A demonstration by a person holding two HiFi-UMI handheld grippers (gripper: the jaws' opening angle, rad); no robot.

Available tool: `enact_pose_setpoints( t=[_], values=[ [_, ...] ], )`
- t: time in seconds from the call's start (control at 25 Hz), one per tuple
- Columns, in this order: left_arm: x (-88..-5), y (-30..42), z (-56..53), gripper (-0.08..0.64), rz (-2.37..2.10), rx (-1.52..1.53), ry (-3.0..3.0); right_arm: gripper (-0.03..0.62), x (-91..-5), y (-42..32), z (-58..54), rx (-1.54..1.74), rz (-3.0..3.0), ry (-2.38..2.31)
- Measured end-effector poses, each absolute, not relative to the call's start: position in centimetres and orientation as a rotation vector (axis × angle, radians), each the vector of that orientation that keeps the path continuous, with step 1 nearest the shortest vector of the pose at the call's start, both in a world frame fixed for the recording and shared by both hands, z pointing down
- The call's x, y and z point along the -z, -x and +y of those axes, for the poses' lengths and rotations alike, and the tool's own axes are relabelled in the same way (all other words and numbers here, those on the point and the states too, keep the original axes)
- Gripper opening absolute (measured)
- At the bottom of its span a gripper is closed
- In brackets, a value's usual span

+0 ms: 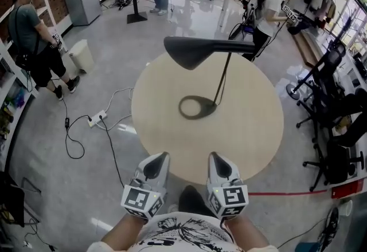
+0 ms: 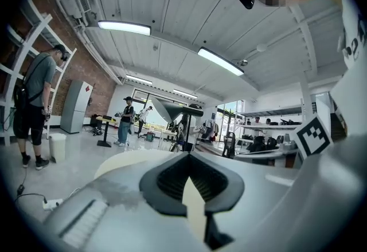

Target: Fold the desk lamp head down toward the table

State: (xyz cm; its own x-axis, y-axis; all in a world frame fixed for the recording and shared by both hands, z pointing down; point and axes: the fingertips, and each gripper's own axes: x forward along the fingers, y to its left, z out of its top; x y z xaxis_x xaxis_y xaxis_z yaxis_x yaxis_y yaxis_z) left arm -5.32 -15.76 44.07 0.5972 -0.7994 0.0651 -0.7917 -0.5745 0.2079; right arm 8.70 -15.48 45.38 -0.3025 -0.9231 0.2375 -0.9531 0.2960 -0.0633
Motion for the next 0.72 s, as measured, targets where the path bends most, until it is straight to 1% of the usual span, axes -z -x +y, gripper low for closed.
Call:
enact_pose_setpoints(
  t=[0.48,0.72],
  values=[
    [-40.1,1.2,-27.0,0.005,-1.455,0.06,-2.657,0.009,-42.4,-12.8,-27.5,-0.234,-2.501,-1.655],
    [-37.2,1.0,-30.6,0.005,-1.458,0.099,-2.717,0.009,-41.0,-12.7,-31.0,-0.18,-2.518,-1.65]
  ],
)
